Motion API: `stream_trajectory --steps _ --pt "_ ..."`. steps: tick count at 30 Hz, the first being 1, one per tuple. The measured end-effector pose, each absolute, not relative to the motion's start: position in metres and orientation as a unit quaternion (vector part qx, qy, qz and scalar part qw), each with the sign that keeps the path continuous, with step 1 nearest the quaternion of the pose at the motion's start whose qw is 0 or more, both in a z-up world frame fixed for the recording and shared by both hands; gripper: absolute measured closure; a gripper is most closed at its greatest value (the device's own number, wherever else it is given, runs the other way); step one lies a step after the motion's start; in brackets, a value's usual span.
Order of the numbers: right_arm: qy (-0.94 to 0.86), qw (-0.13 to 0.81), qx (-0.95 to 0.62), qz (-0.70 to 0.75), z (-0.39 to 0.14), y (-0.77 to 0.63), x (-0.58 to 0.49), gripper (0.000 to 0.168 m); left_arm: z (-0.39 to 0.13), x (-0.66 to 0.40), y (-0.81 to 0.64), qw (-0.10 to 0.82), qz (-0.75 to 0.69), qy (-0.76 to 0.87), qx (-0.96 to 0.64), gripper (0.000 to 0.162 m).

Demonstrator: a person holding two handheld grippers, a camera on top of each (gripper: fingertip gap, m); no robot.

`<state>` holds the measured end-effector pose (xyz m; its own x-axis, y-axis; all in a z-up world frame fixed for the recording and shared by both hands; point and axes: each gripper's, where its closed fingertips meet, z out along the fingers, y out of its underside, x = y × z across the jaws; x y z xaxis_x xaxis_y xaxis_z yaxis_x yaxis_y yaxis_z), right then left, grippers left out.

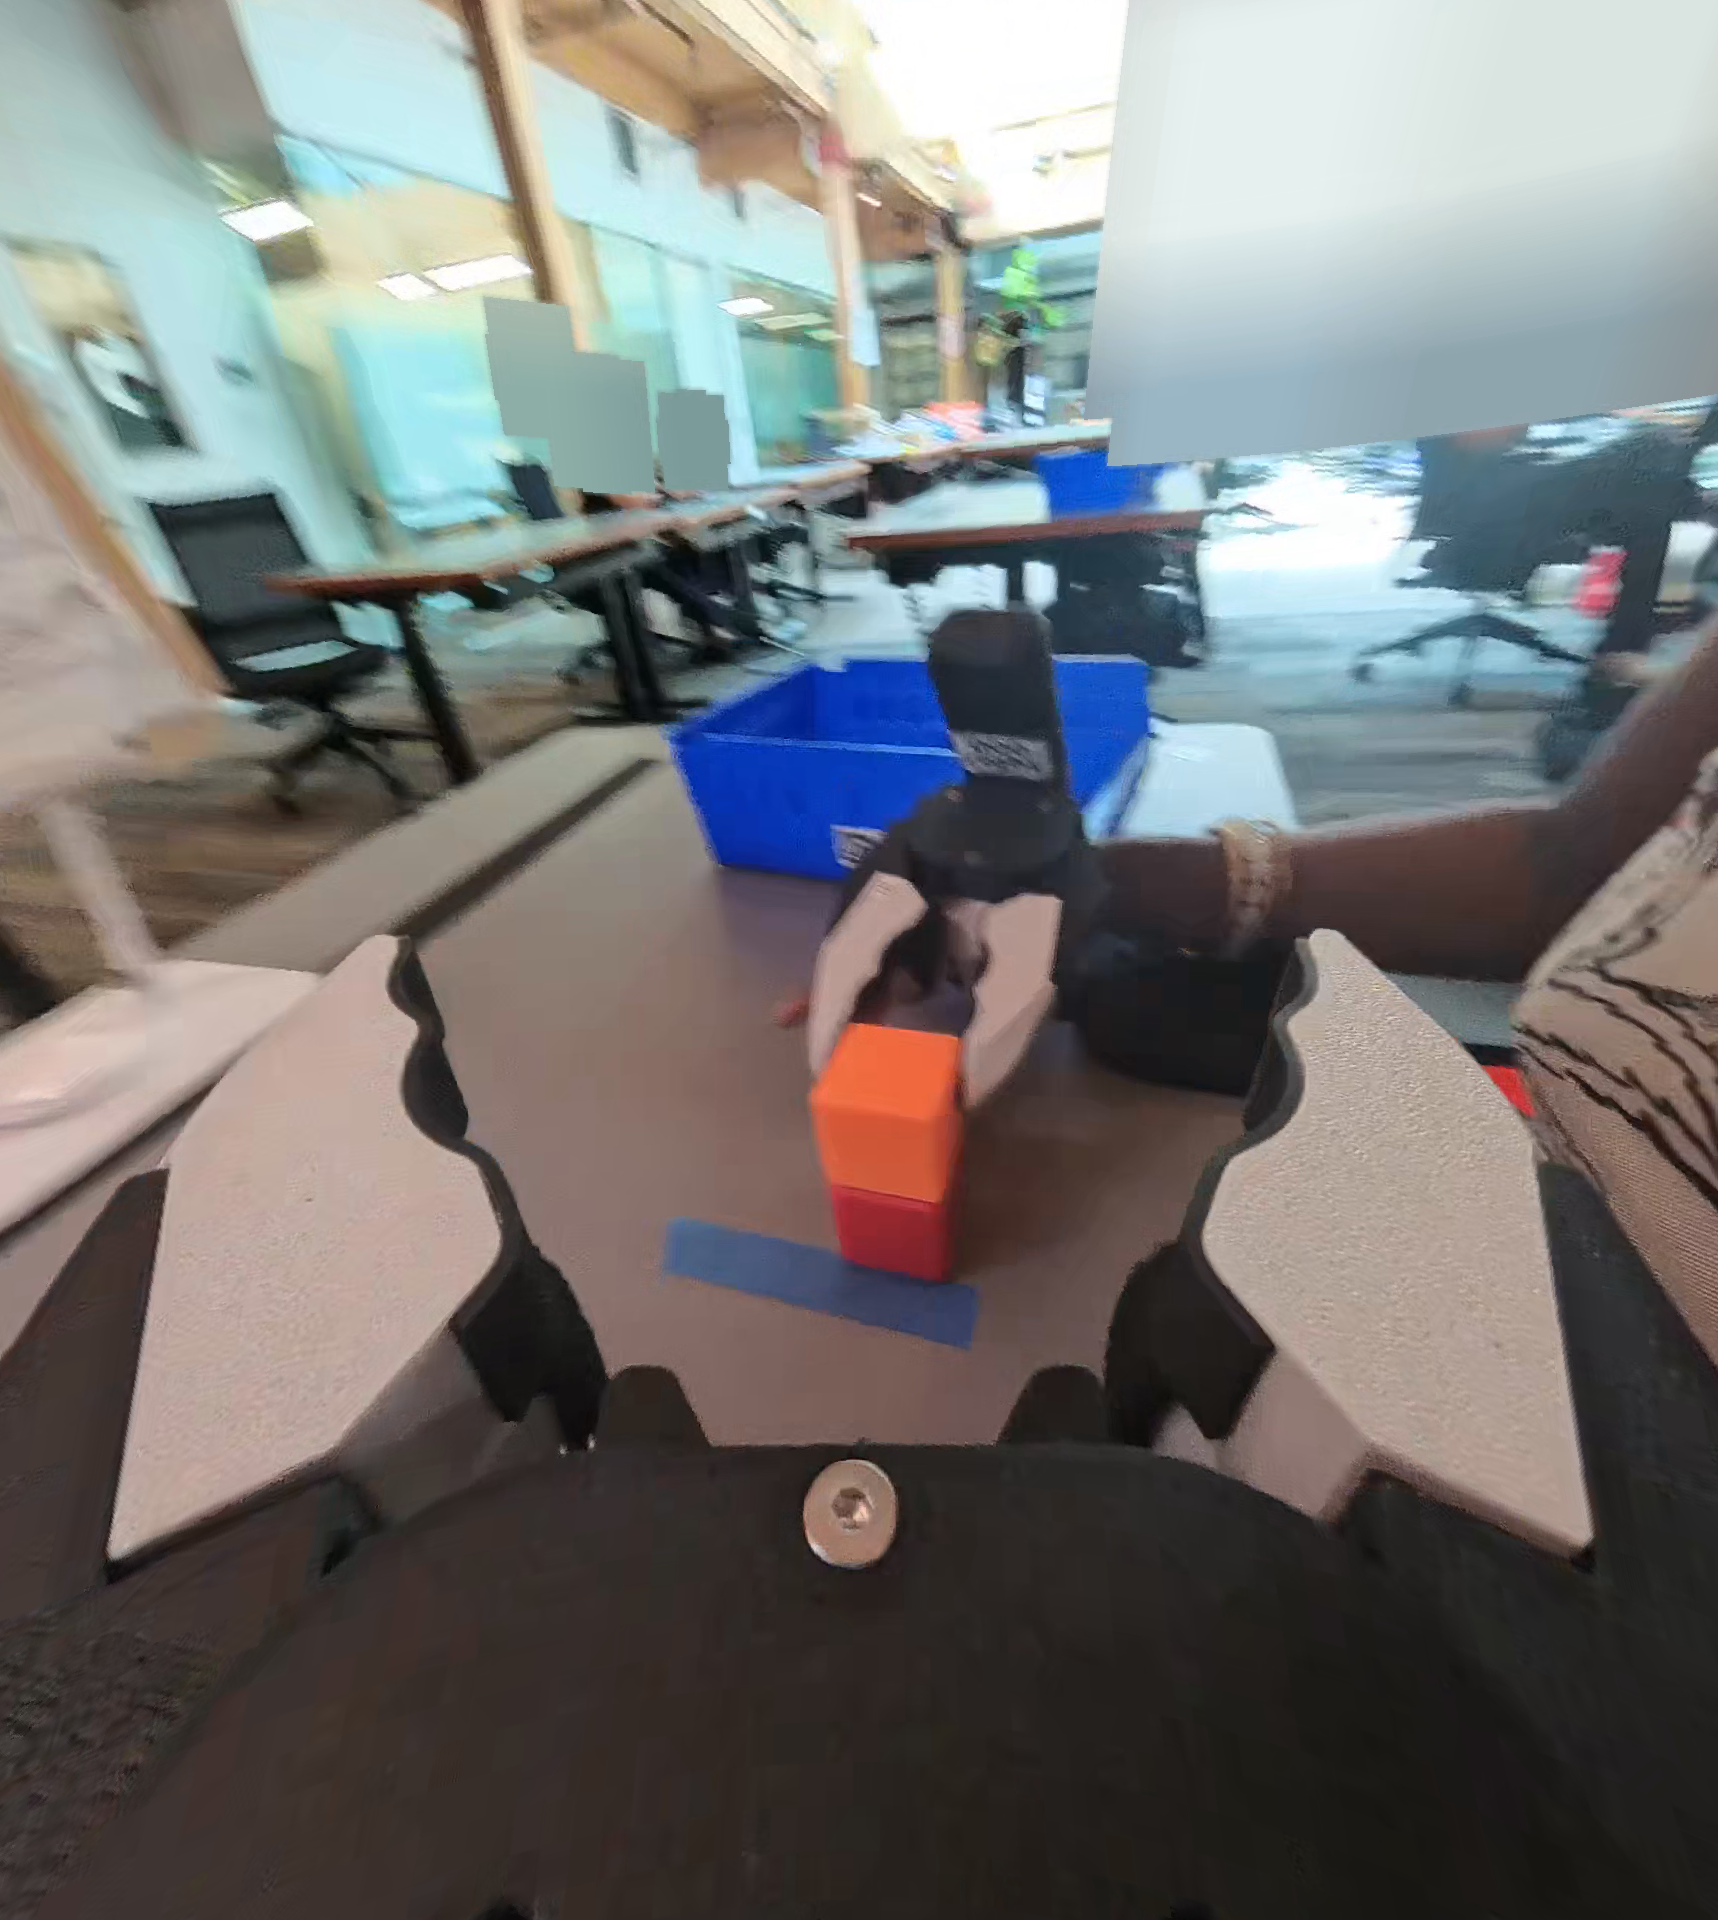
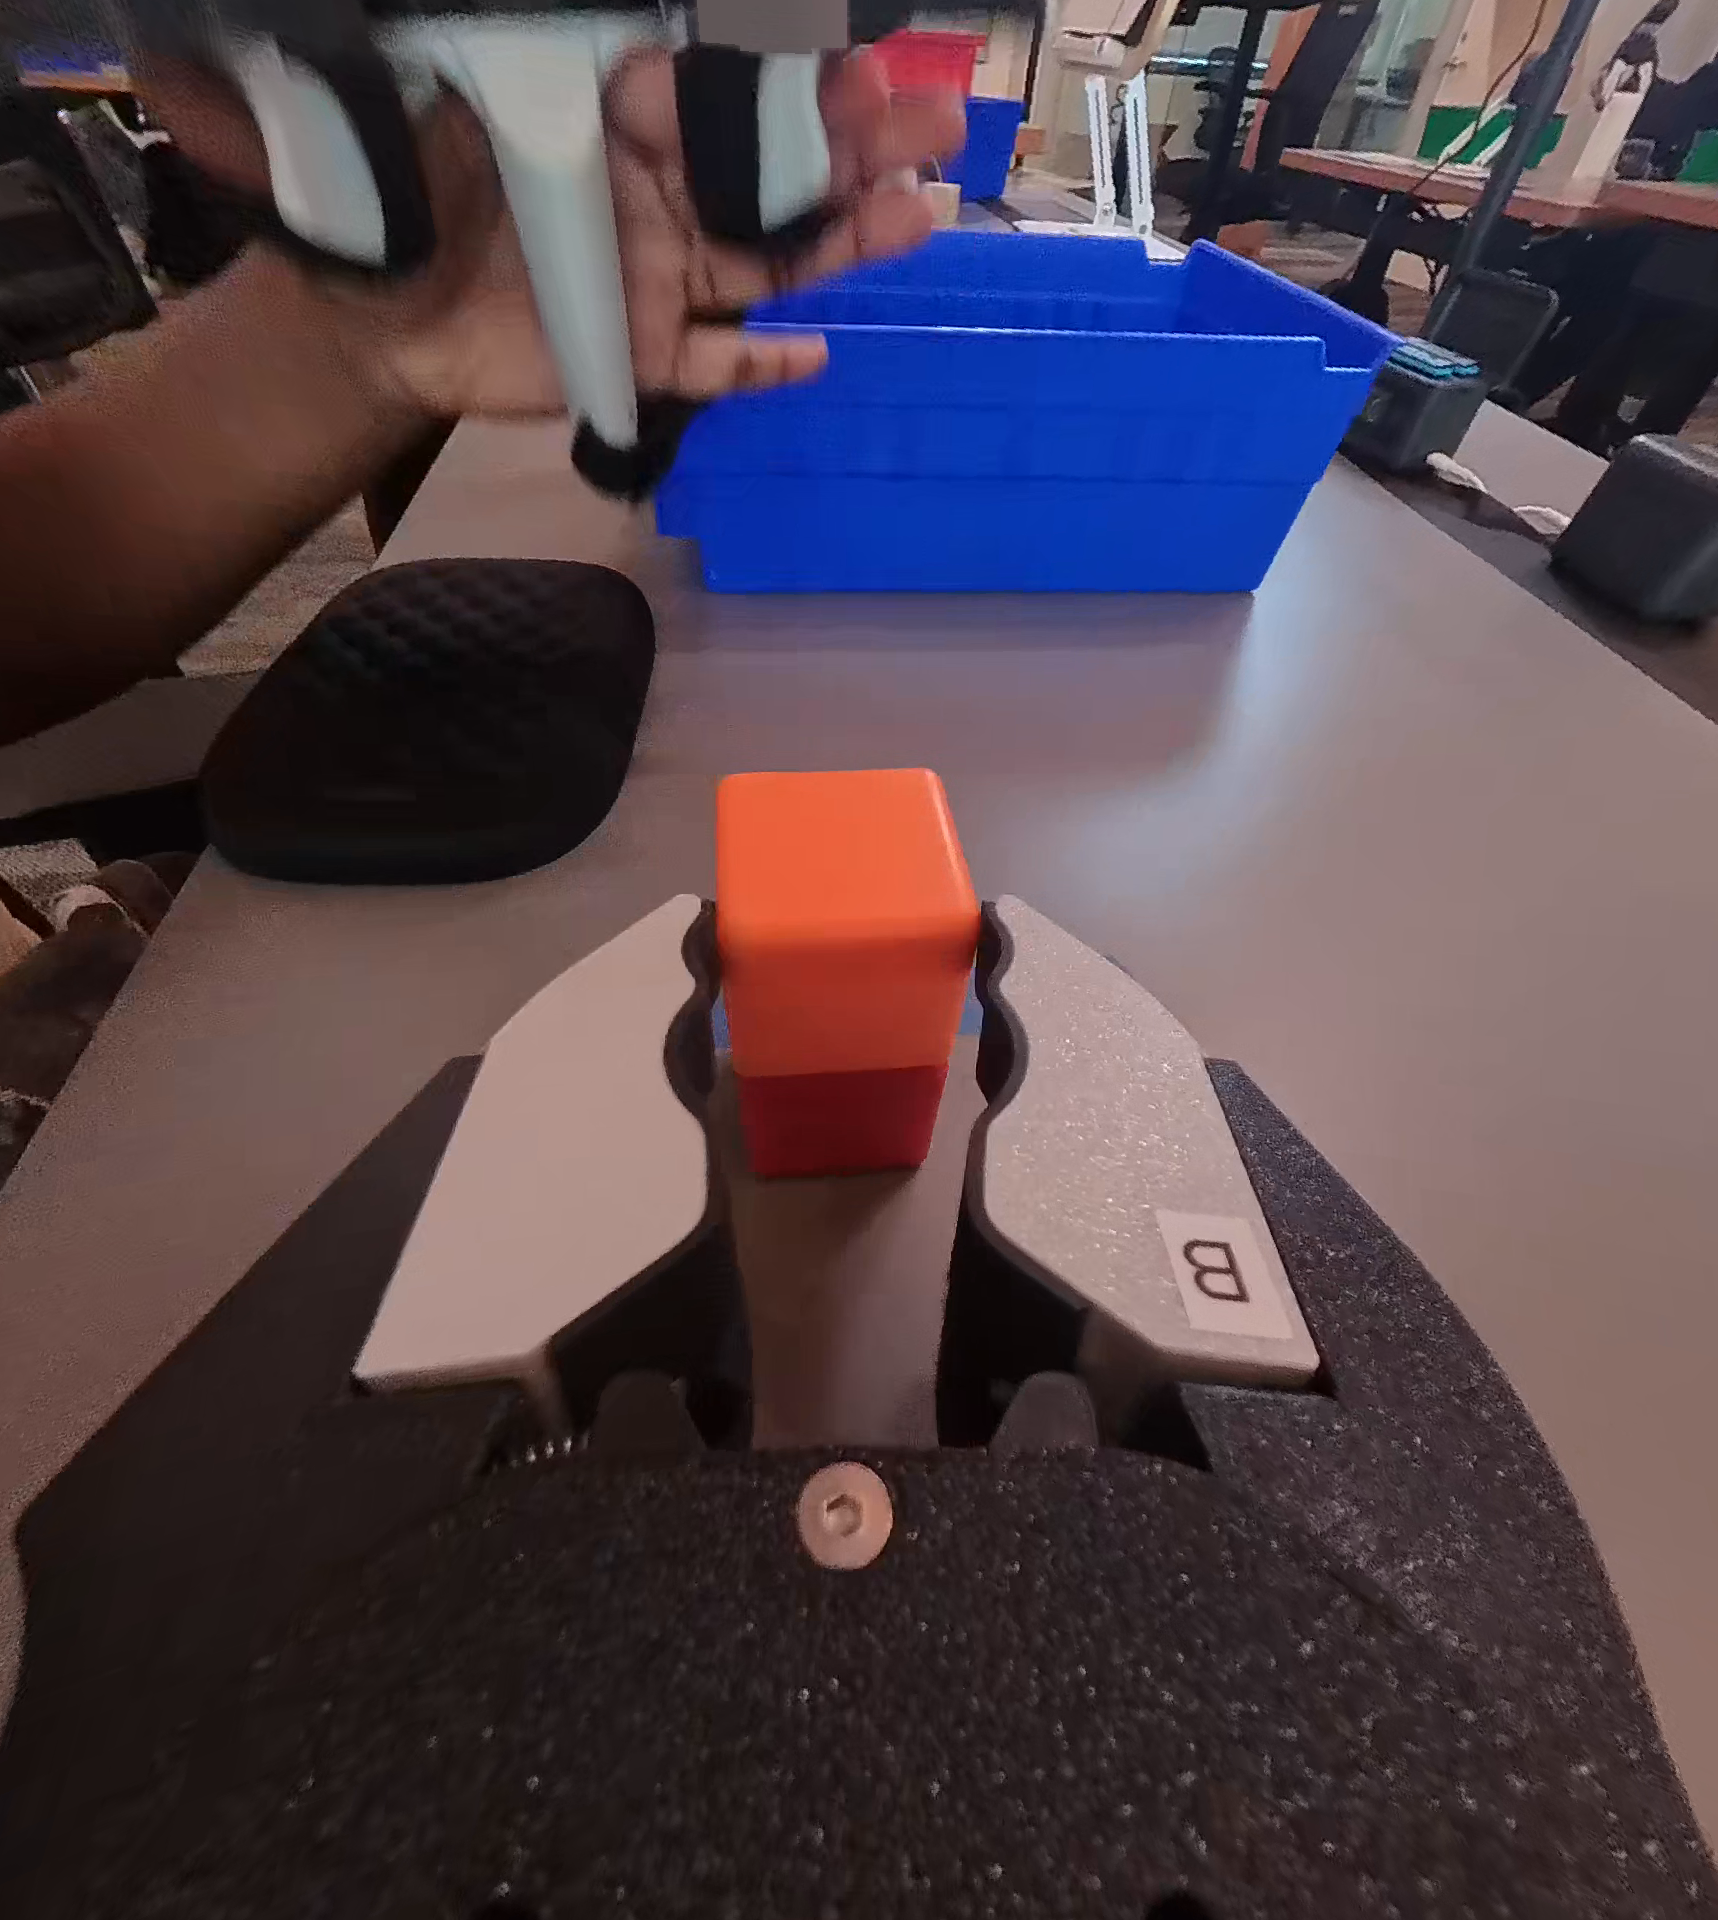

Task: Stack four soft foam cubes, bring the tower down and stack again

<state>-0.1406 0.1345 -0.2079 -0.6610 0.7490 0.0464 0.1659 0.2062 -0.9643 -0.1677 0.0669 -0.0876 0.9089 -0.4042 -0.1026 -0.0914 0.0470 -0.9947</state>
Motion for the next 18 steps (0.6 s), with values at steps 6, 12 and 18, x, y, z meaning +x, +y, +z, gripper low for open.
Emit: stream_trajectory --steps 6,12,18 --pt "-0.733 0.271 -0.305 0.544 -0.208 0.132 -0.140 0.121 -0.081 -0.318 0.012 0.622 0.109 0.020 -0.775 0.019" --pt "-0.739 0.283 -0.298 0.534 -0.207 0.131 -0.138 0.121 -0.175 -0.431 -0.016 0.437 0.097 -0.162 -0.879 0.048" --pt "-0.739 0.284 -0.301 0.532 -0.208 0.132 -0.138 0.121 -0.229 -0.444 -0.014 0.343 0.083 -0.209 -0.912 0.061"
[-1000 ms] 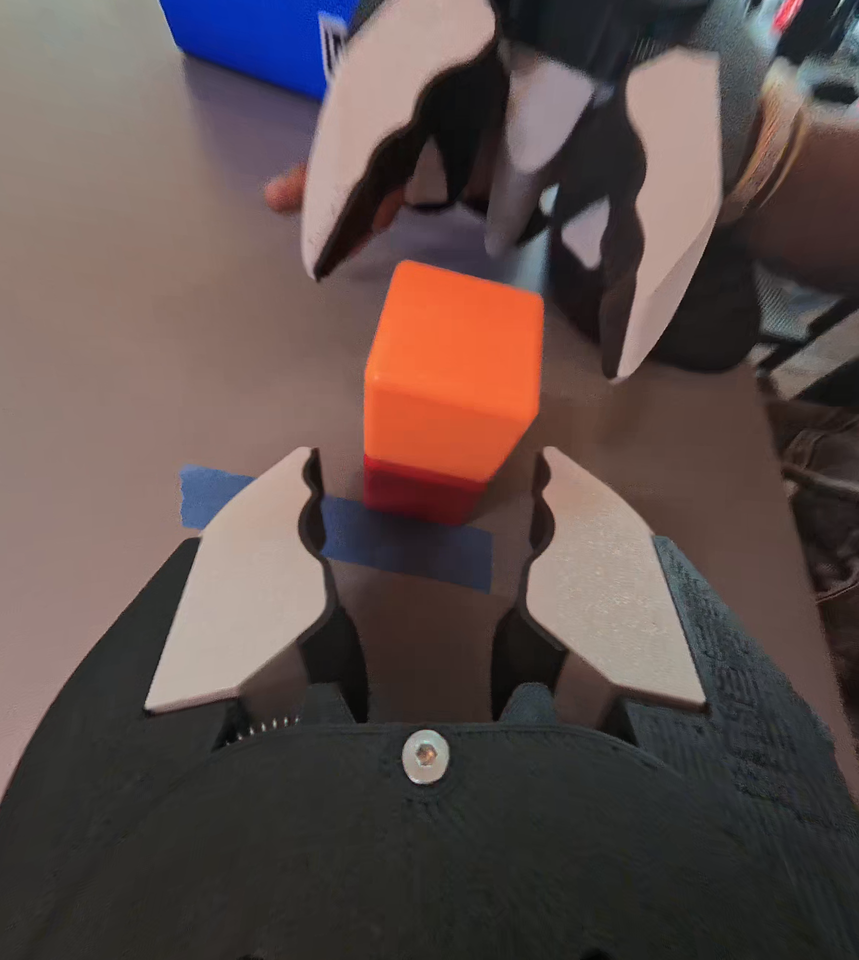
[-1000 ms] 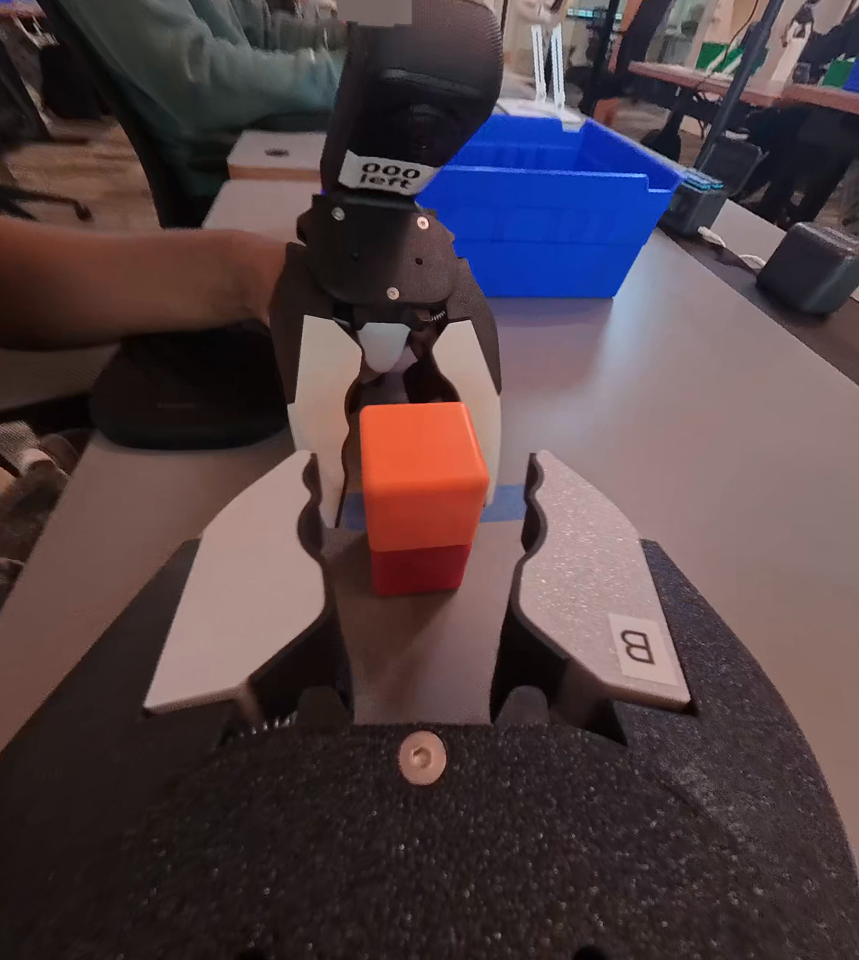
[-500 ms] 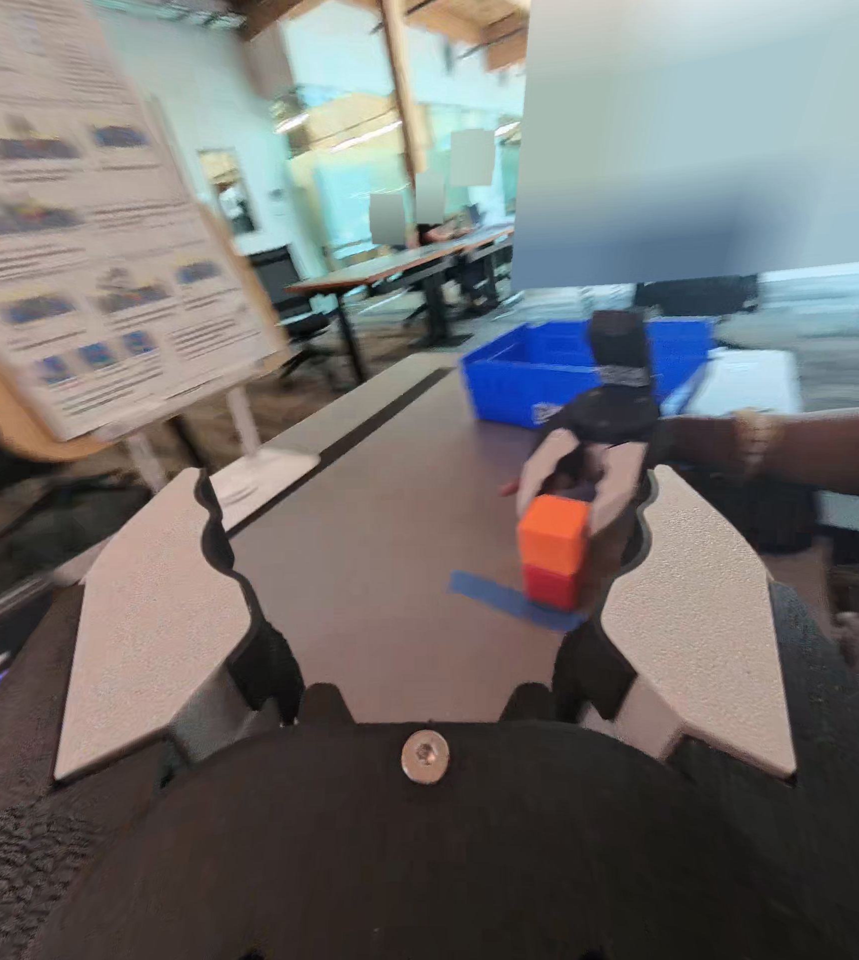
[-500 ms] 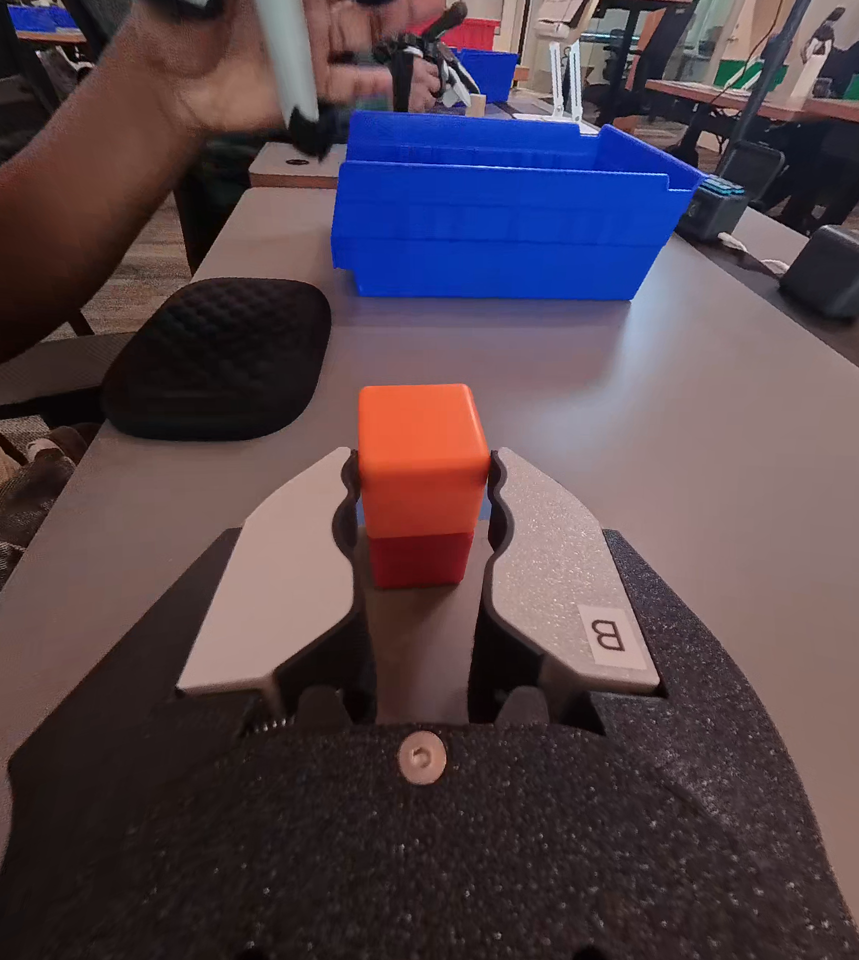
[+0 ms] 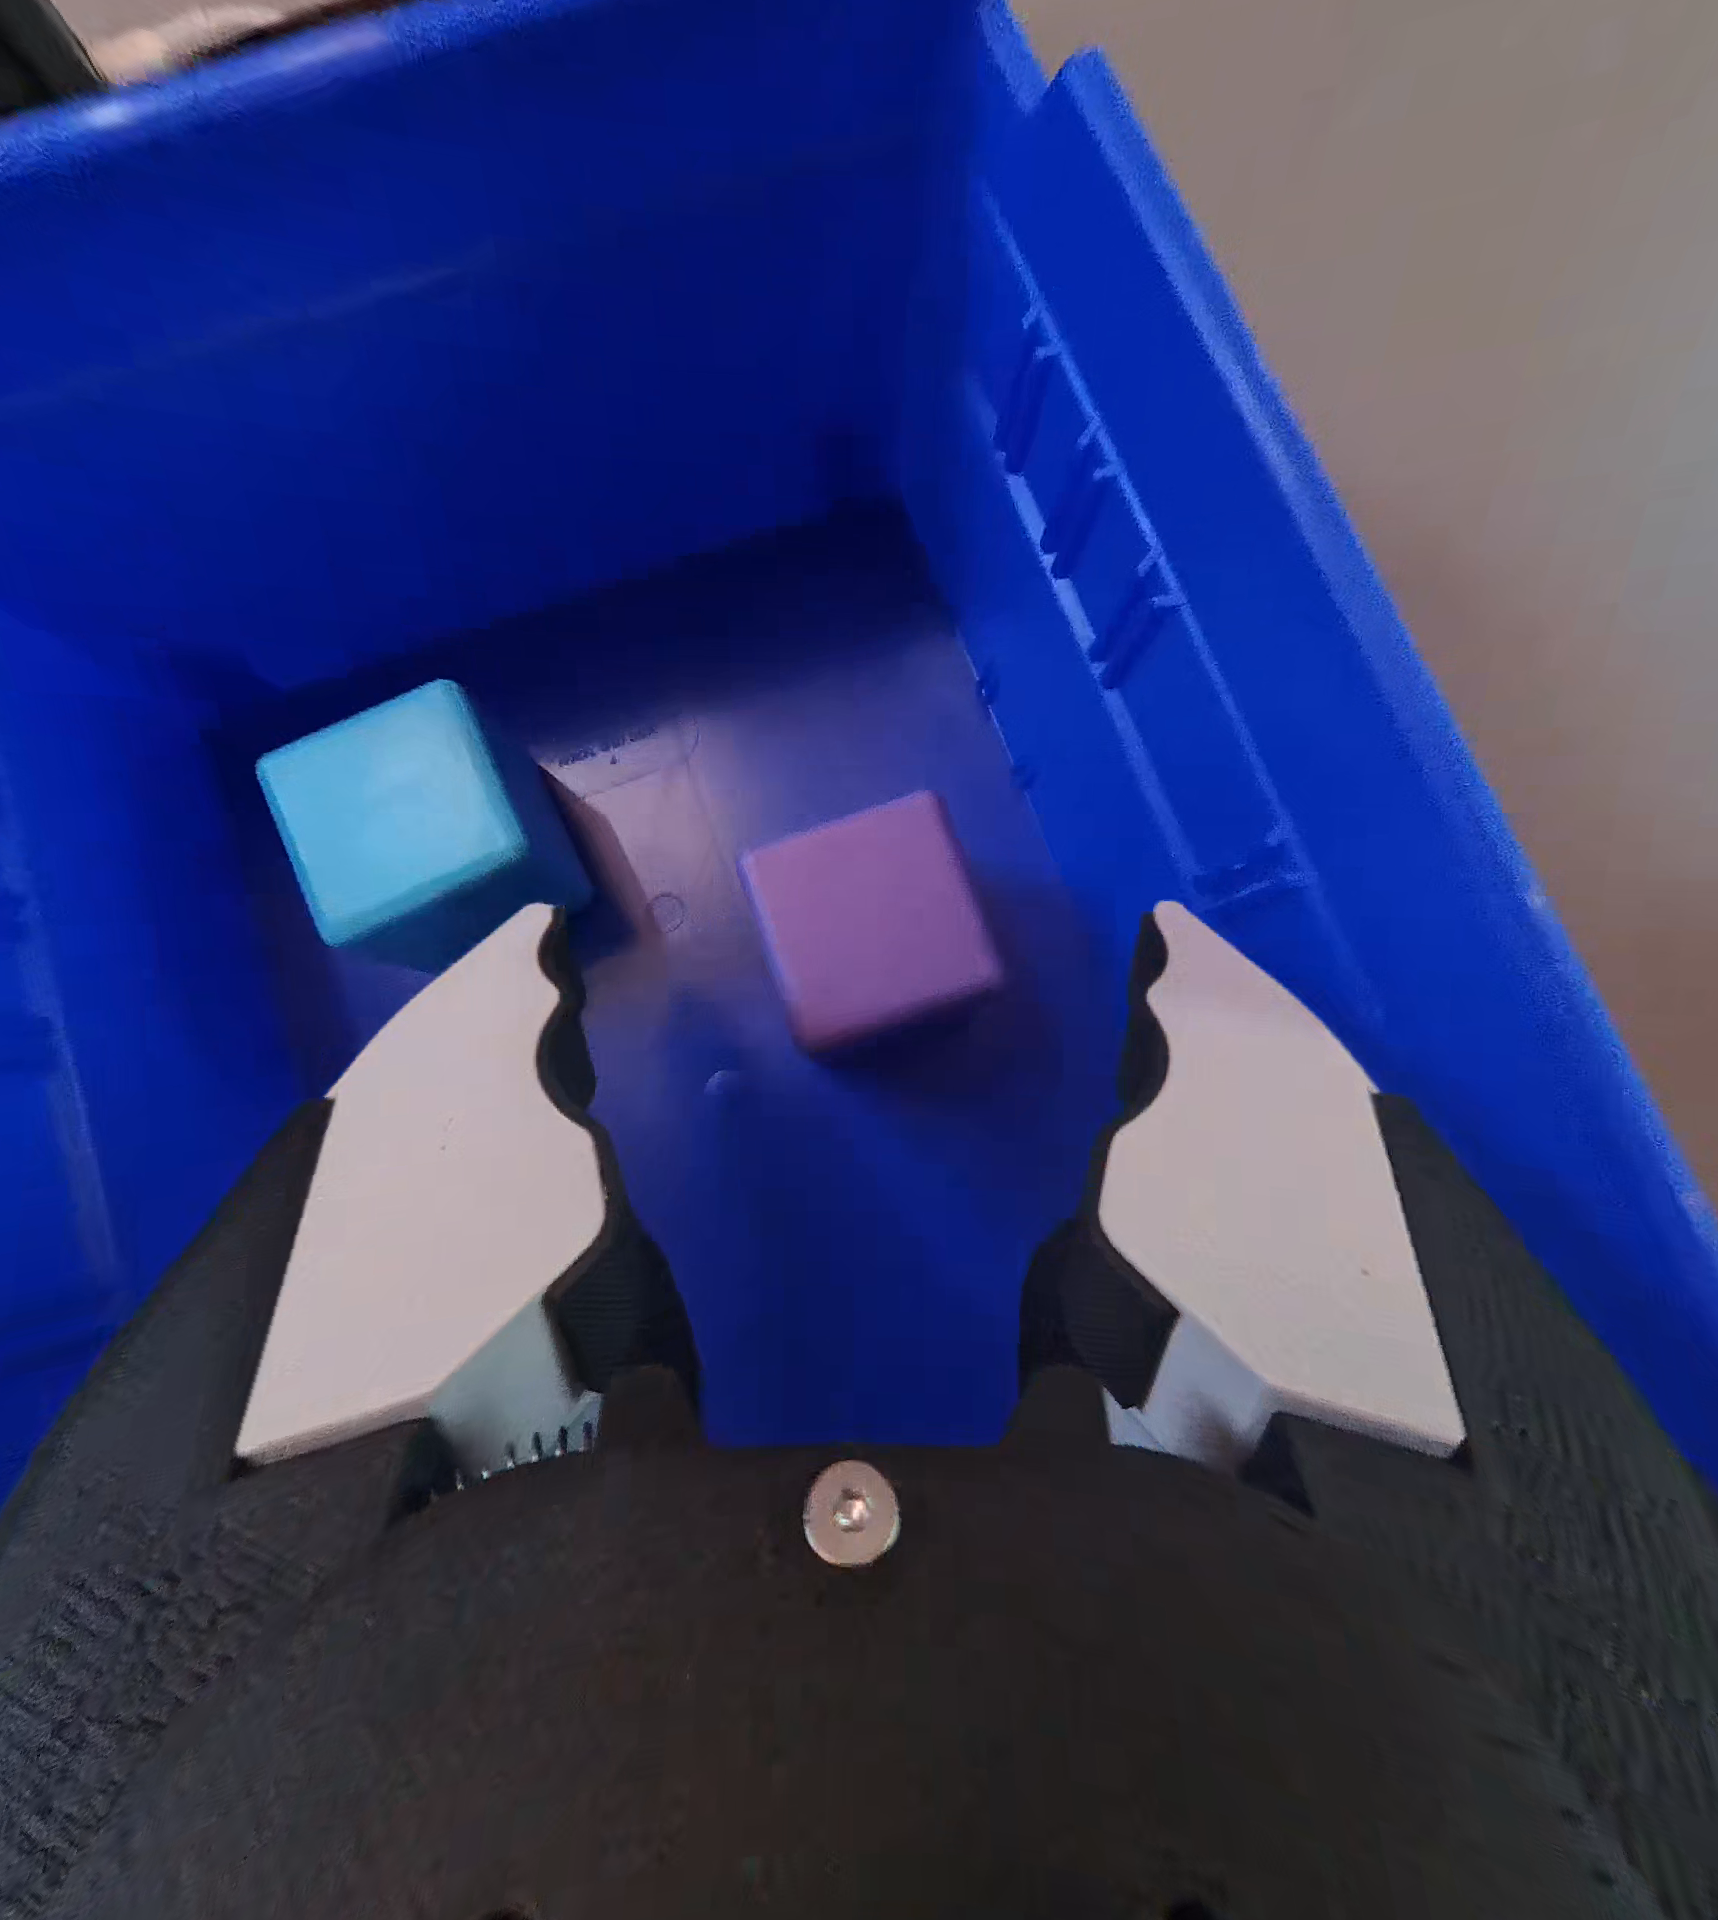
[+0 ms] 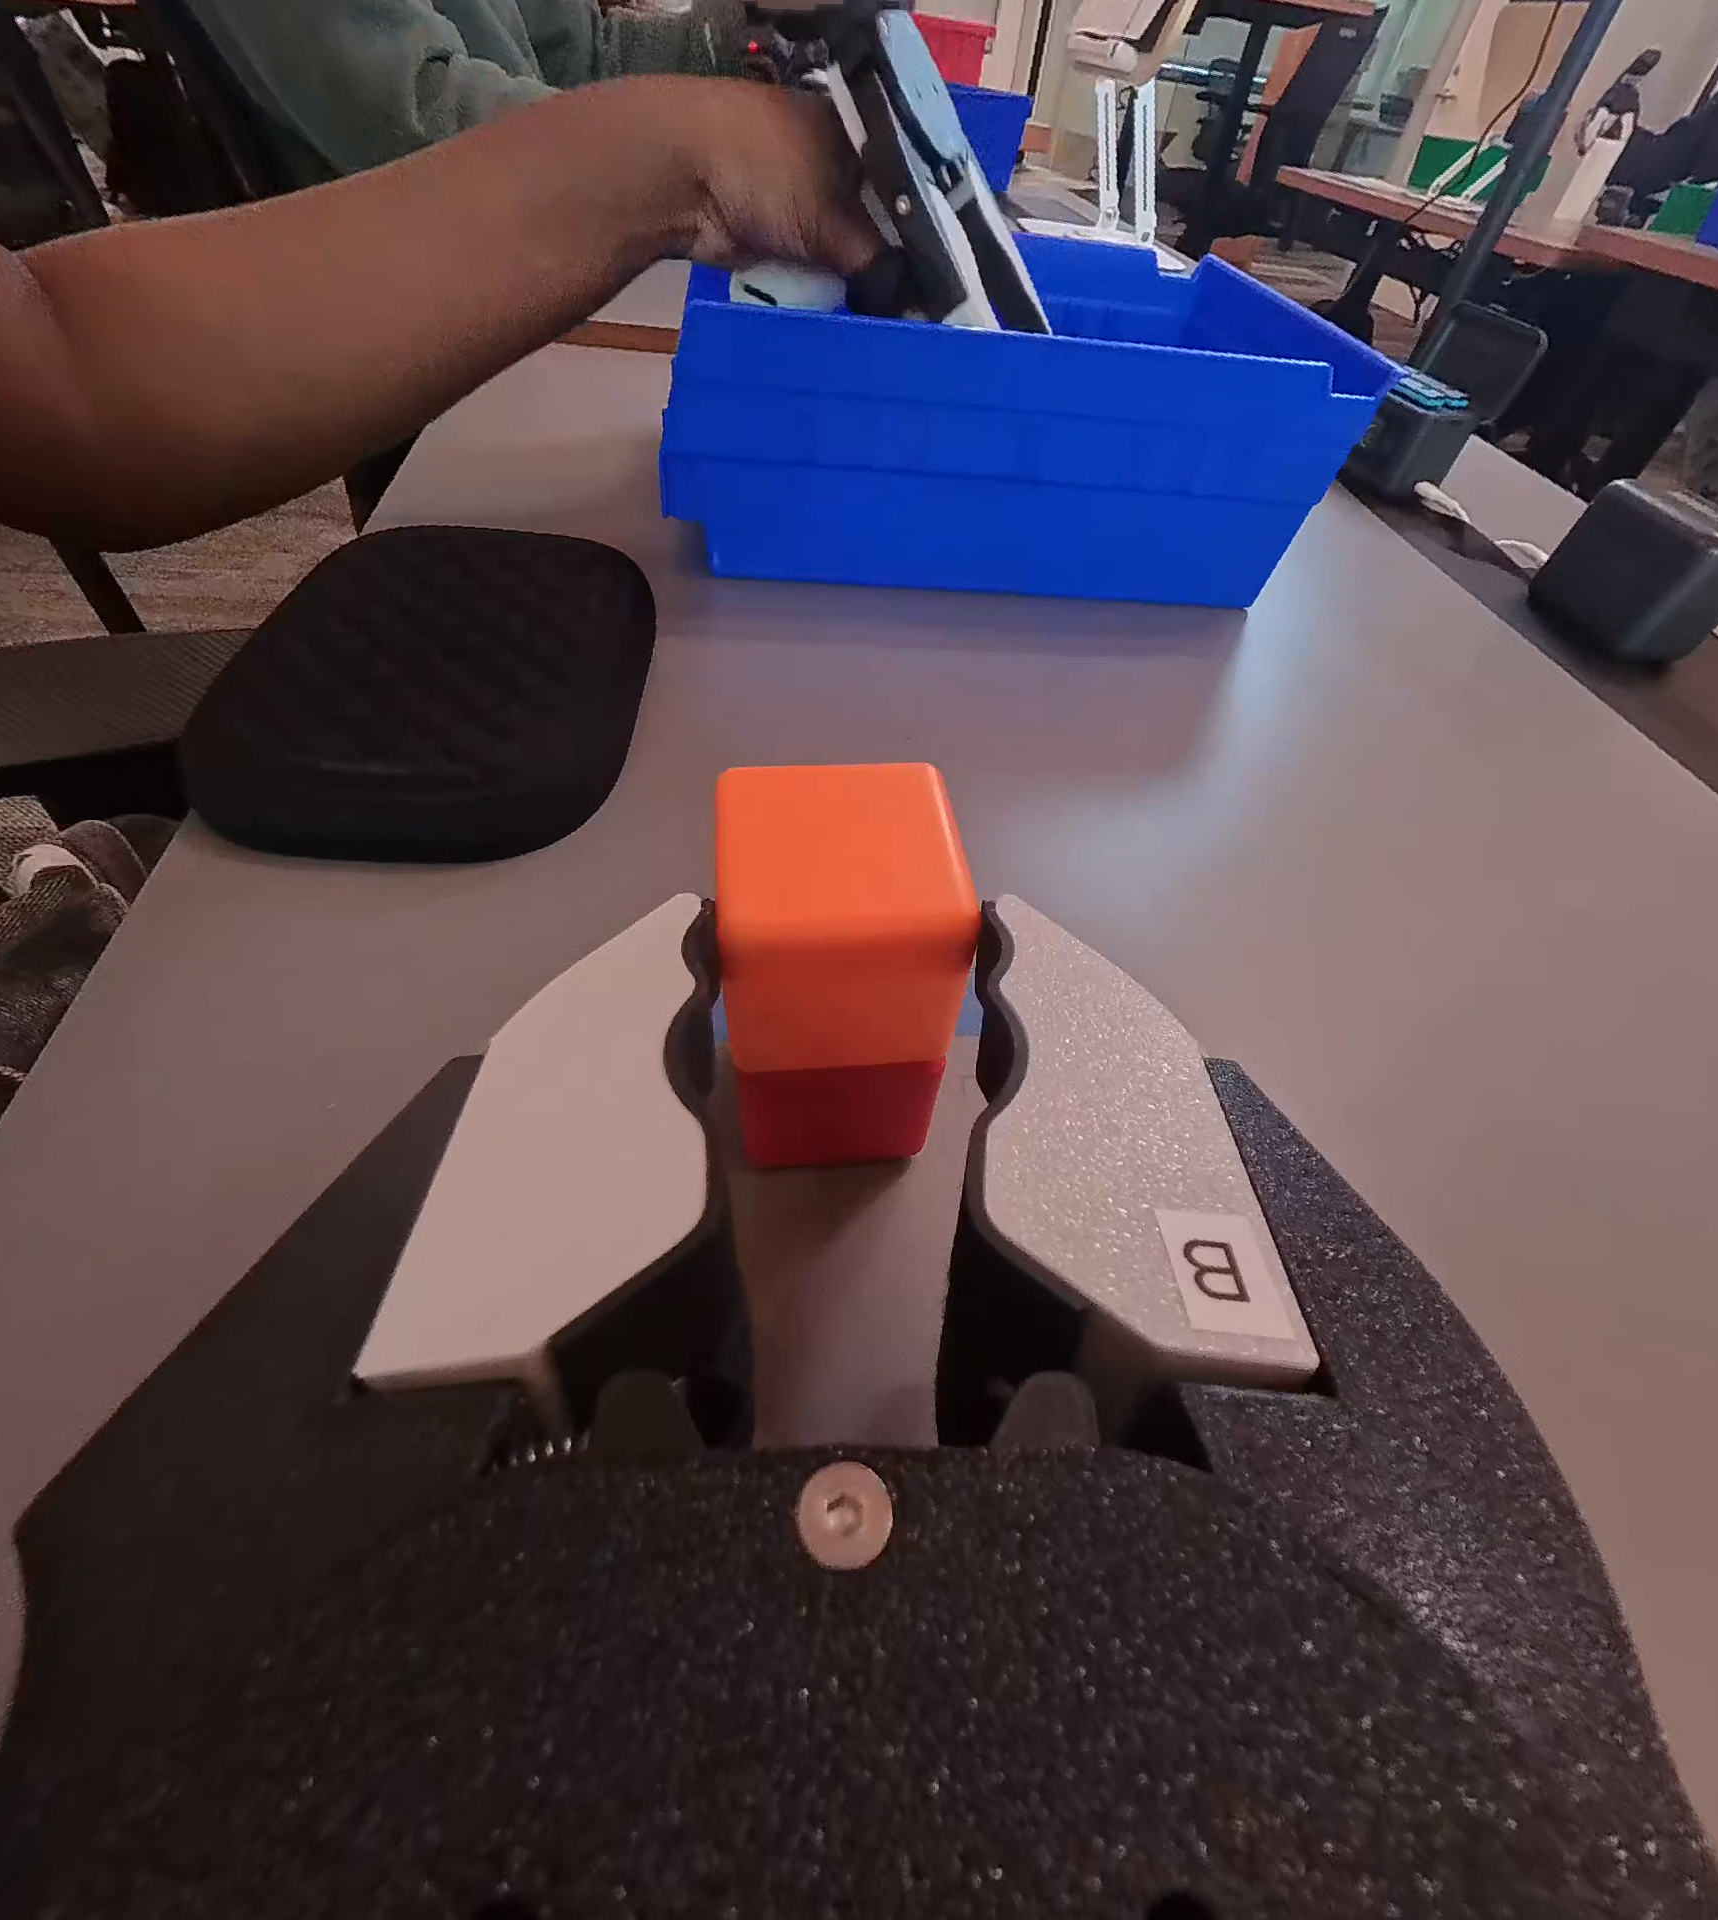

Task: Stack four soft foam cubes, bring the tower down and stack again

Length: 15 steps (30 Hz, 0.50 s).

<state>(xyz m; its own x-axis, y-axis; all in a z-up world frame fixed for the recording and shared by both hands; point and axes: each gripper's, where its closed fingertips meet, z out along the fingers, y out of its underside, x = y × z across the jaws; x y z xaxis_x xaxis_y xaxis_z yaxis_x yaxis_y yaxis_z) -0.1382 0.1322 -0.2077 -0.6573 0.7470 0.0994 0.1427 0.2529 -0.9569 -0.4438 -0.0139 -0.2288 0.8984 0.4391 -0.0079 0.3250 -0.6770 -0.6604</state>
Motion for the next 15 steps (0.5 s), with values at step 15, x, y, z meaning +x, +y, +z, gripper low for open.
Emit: stream_trajectory --steps 15 --pt "-0.735 0.285 -0.309 0.532 -0.209 0.135 -0.141 0.121 -0.162 -0.420 0.005 0.522 0.086 -0.137 -0.838 0.111"
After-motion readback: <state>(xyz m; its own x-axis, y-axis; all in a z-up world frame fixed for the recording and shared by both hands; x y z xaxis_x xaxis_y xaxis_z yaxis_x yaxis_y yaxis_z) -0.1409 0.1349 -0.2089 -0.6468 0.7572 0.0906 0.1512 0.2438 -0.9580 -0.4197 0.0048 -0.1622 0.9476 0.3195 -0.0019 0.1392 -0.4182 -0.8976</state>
